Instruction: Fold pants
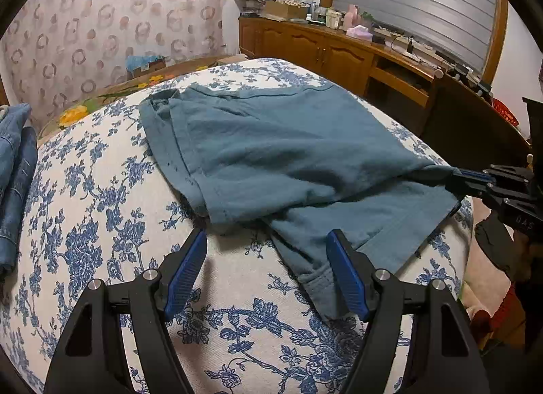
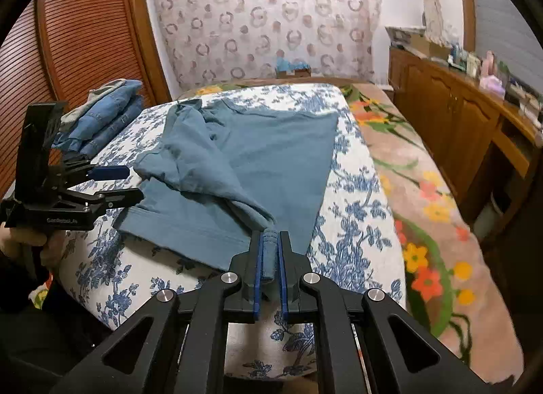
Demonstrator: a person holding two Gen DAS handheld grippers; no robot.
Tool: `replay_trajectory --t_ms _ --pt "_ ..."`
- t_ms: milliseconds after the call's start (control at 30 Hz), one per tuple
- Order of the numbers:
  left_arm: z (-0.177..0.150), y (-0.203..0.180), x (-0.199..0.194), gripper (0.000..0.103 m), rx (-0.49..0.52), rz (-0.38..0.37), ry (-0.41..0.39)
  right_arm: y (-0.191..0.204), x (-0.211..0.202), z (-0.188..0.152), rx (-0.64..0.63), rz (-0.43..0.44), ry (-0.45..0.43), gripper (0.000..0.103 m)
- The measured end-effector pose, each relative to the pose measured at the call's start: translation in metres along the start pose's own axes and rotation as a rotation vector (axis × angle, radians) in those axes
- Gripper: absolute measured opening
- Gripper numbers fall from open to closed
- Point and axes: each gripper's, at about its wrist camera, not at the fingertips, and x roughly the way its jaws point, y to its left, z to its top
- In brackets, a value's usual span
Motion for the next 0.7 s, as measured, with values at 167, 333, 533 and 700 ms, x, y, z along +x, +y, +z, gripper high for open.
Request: replay_trajectory --t_ms 167,333,533,700 --pt "-0.002 -0.001 0.005 0.075 0.005 0.005 0.016 -0.003 -0.001 0.001 0.013 0.004 0.01 0.007" --pt "-0.003 0.0 0.005 0.076 -0.002 0.004 0.019 -0.01 0.009 0.005 0.015 -0.007 0.011 0.017" --pt "-0.002 0.008 -0.009 0.076 -0.019 0.018 -0.02 -0.01 0.005 0.011 0.013 -0.012 -0.018 0.028" --pt "-0.001 0.02 -0.023 0.076 -0.041 0.039 -0.057 -0.002 0.003 0.02 -0.018 -0.009 -0.048 0.039"
